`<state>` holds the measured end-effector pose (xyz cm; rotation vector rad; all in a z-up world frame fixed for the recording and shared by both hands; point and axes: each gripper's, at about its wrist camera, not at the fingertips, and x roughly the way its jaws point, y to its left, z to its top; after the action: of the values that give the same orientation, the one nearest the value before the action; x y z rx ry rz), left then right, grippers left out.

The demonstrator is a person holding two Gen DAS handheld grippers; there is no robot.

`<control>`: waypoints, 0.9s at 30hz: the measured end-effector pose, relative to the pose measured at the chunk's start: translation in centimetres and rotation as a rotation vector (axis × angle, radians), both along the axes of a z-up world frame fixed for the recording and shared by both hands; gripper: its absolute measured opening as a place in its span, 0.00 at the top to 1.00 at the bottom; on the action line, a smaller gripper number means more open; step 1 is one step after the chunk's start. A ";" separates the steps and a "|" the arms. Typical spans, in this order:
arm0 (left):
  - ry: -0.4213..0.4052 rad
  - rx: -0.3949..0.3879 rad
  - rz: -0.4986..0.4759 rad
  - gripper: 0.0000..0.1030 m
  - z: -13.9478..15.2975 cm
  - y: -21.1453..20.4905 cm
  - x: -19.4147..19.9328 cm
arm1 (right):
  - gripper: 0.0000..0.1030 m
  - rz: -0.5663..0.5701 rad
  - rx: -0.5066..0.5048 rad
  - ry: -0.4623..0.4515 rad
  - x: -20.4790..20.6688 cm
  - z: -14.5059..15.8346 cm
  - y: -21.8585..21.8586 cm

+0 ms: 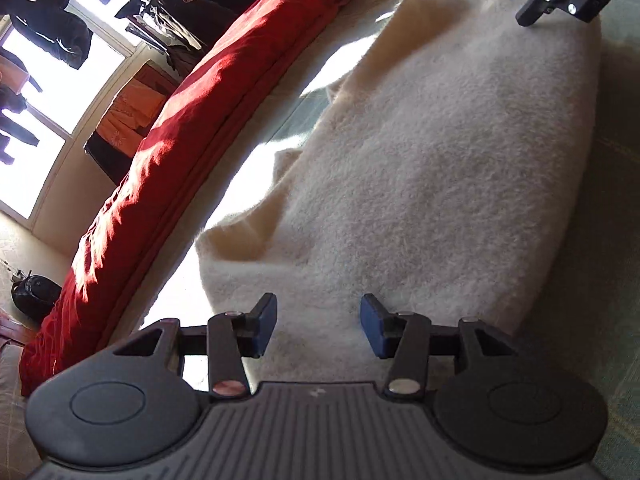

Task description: Fold clothes

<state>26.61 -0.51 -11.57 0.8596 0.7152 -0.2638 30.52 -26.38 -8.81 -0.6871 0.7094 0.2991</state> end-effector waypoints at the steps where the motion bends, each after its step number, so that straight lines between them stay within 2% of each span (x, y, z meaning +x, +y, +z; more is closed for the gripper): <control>1: 0.006 0.002 0.020 0.53 -0.5 0.3 -0.3 | 0.43 -0.012 -0.009 0.013 -0.6 -0.5 -0.3; 6: 0.018 0.015 0.024 0.54 -0.1 0.5 -1.7 | 0.43 -0.061 0.036 0.077 -1.9 -0.7 -2.1; 8: 0.037 -0.036 0.032 0.53 1.3 0.8 -1.3 | 0.43 -0.077 0.078 0.082 -1.5 0.2 -2.7; 12: 0.059 -0.272 0.080 0.52 5.0 2.2 2.0 | 0.44 -0.089 0.176 0.065 1.1 2.5 -2.9; 14: 0.077 -0.382 0.090 0.52 6.0 2.7 4.1 | 0.54 -0.074 0.215 0.061 3.1 3.3 -2.4; 15: 0.078 -0.412 0.087 0.53 6.1 2.7 5.3 | 0.68 -0.077 0.231 0.065 4.3 3.2 -2.2; 16: 0.091 -0.439 0.089 0.53 5.9 2.8 6.6 | 0.76 -0.083 0.245 0.071 5.5 3.1 -2.1; 19: 0.152 -0.499 0.127 0.53 4.3 3.4 10.2 | 0.77 -0.103 0.287 0.090 9.2 2.6 -1.5; 22: 0.176 -0.495 0.197 0.53 1.6 4.8 13.1 | 0.77 -0.143 0.293 0.101 12.1 0.7 -1.9; 27: 0.188 -0.647 0.340 0.53 -0.6 9.0 16.9 | 0.78 -0.205 0.273 0.132 15.5 -2.8 -3.6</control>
<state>43.50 8.44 -12.19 0.0939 0.8685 -0.2504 45.98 -30.02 -11.63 -0.3345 0.8398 0.2485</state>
